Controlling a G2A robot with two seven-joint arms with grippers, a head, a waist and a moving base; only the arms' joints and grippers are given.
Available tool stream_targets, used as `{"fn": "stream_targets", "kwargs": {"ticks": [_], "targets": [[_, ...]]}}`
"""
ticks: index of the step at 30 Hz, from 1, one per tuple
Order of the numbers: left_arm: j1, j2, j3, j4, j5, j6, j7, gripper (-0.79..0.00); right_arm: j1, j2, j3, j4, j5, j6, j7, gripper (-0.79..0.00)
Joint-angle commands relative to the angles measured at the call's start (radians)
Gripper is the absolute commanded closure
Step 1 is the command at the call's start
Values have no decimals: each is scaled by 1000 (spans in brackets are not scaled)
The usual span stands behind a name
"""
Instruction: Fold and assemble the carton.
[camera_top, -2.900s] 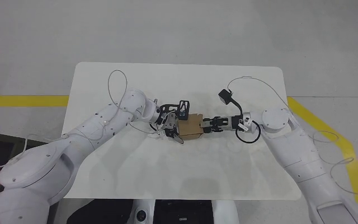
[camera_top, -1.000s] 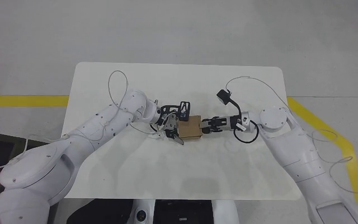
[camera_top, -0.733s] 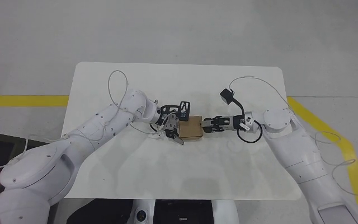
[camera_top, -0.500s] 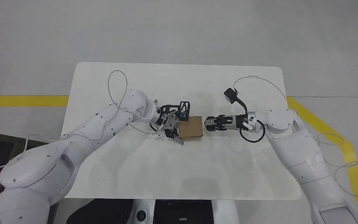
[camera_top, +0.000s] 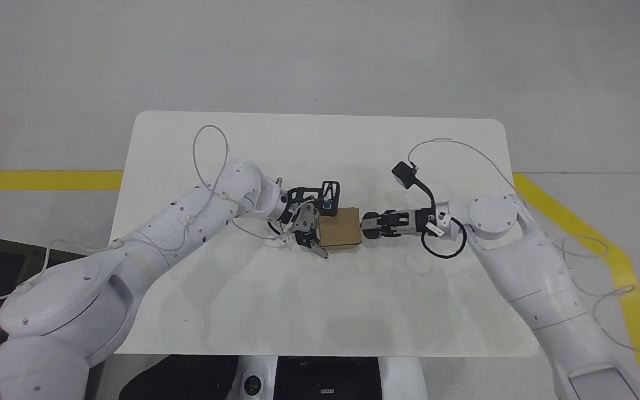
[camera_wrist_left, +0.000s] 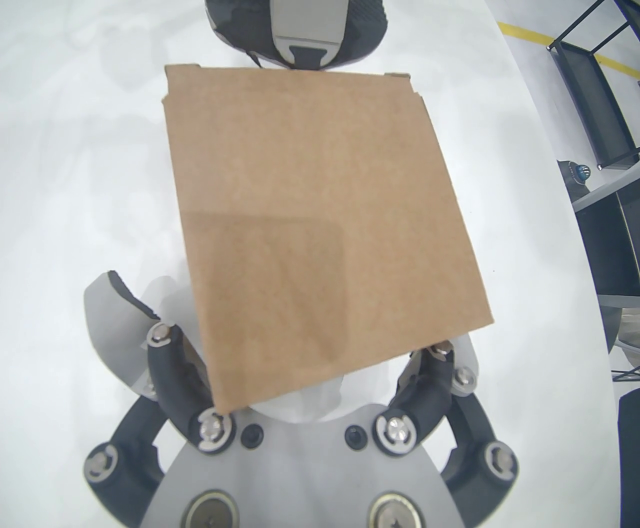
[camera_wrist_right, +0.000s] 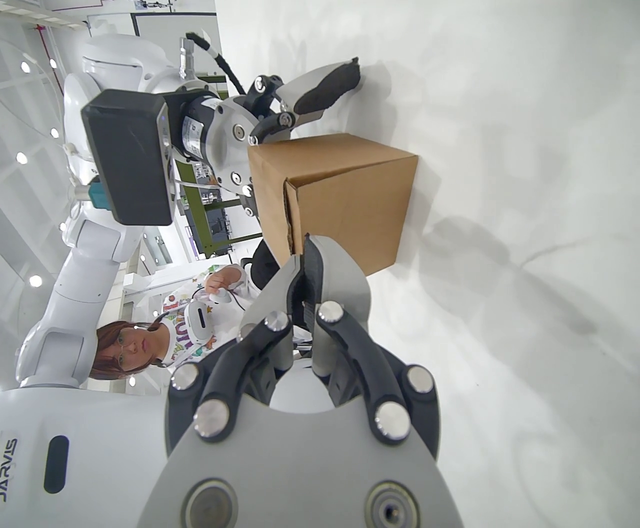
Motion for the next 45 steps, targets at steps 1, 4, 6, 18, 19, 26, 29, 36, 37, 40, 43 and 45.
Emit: {"fn": "stream_targets", "kwargs": {"ticks": [1, 4, 6, 18, 19, 26, 29, 36, 37, 40, 43, 45], "targets": [[0, 0, 0, 1, -2, 0, 0, -785, 5, -2, -7, 4, 0, -1, -2, 0], [0, -1, 0, 0, -2, 0, 1, -785, 14, -7, -18, 12, 4, -4, -1, 0], [-1, -2, 0, 0, -3, 0, 0, -785, 20, -9, -24, 15, 7, -6, -1, 0], [0, -1, 0, 11, -1, 0, 4, -785, 28, -10, -21, 29, 10, -9, -4, 0], [-1, 1, 0, 17, 1, 0, 5, -785, 27, -9, -14, 31, 9, -9, -5, 0], [-9, 43, 0, 22, 18, 0, 76, -785, 5, 9, 46, 40, 4, -37, -11, 0], [-10, 72, 0, 9, 27, 0, 120, -785, -5, 16, 73, 38, 9, -53, -10, -31], [-28, 154, -32, 2, 38, 0, 276, -785, -21, 27, 119, 21, 13, -145, -16, -55], [-28, 165, -45, -1, 43, 0, 302, -785, -23, 28, 124, 21, 17, -170, -19, -58], [-20, 194, -92, -12, 55, 1, 380, -785, -24, 29, 138, 36, 33, -248, -24, -58], [-3, 217, -135, -28, 77, 28, 419, -785, -17, 30, 147, 68, 37, -319, -30, -65], [8, 229, -160, -43, 85, 41, 428, -785, -9, 29, 150, 85, 37, -359, -36, -114]]}}
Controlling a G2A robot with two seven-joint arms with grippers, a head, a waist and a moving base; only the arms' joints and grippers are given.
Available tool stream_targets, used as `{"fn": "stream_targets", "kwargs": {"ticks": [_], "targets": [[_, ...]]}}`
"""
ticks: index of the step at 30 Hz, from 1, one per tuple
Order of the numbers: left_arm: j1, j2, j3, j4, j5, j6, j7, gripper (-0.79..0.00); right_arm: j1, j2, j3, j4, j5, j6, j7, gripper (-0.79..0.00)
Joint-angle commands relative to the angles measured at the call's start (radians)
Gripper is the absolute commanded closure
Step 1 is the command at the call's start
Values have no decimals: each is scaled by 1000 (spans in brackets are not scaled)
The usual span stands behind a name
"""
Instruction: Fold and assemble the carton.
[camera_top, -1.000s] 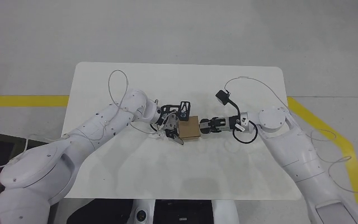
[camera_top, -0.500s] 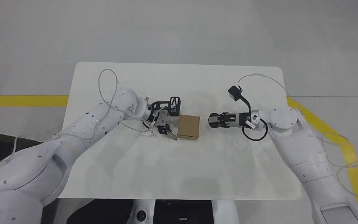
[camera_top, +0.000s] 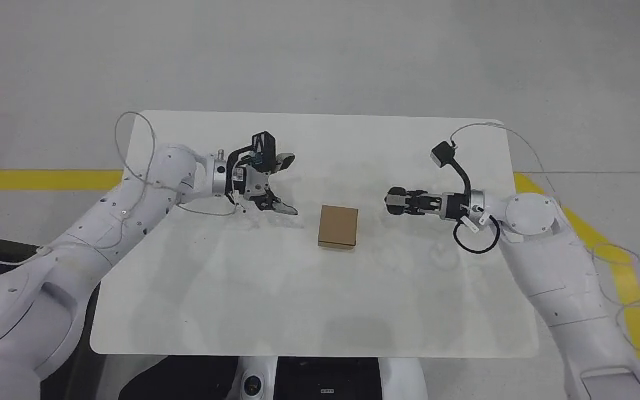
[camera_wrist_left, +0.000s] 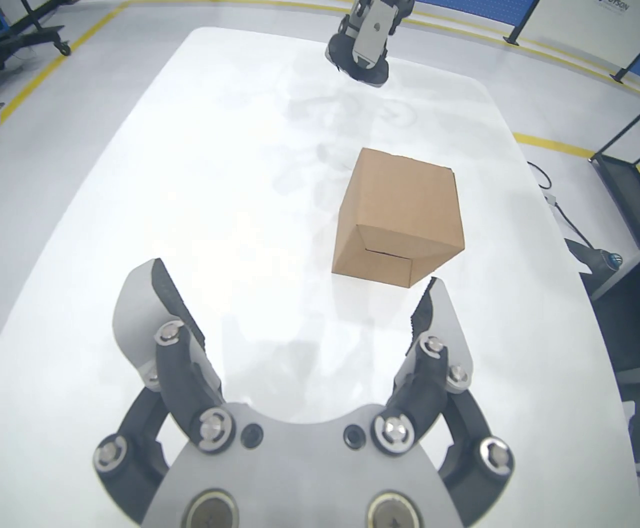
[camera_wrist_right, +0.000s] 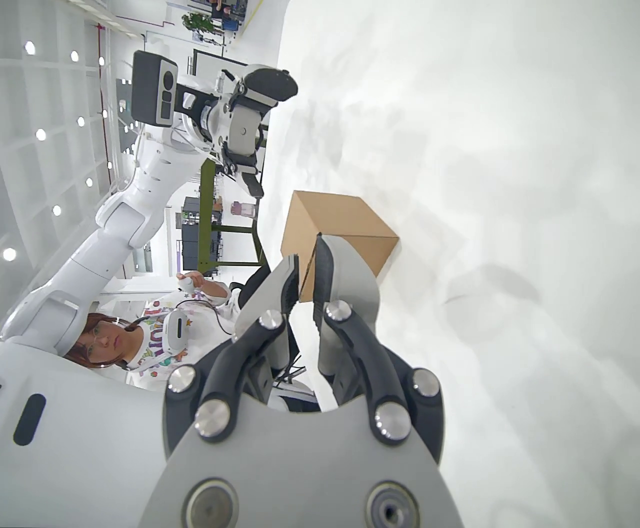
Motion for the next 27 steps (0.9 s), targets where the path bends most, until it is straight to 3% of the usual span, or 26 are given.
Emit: {"fn": "stream_targets", "kwargs": {"ticks": [1, 8, 10, 12, 14, 27], "targets": [[11, 11, -24, -15, 5, 15, 4, -785, 9, 0, 4, 17, -6, -40, -6, -117], [39, 29, -108, -49, -71, 76, -37, -785, 62, 0, 28, 85, -42, -144, -91, -151], [42, 30, -128, -60, -95, 86, -60, -785, 81, -1, 33, 100, -61, -169, -120, -200], [43, 32, -150, -68, -114, 96, -81, -785, 101, -1, 38, 115, -84, -192, -153, -345], [45, 34, -170, -71, -133, 99, -98, -785, 121, -3, 39, 132, -96, -199, -173, -785], [58, 38, -267, -76, -143, 80, -142, -785, 229, -11, 26, 248, -197, -258, -290, -785]]}}
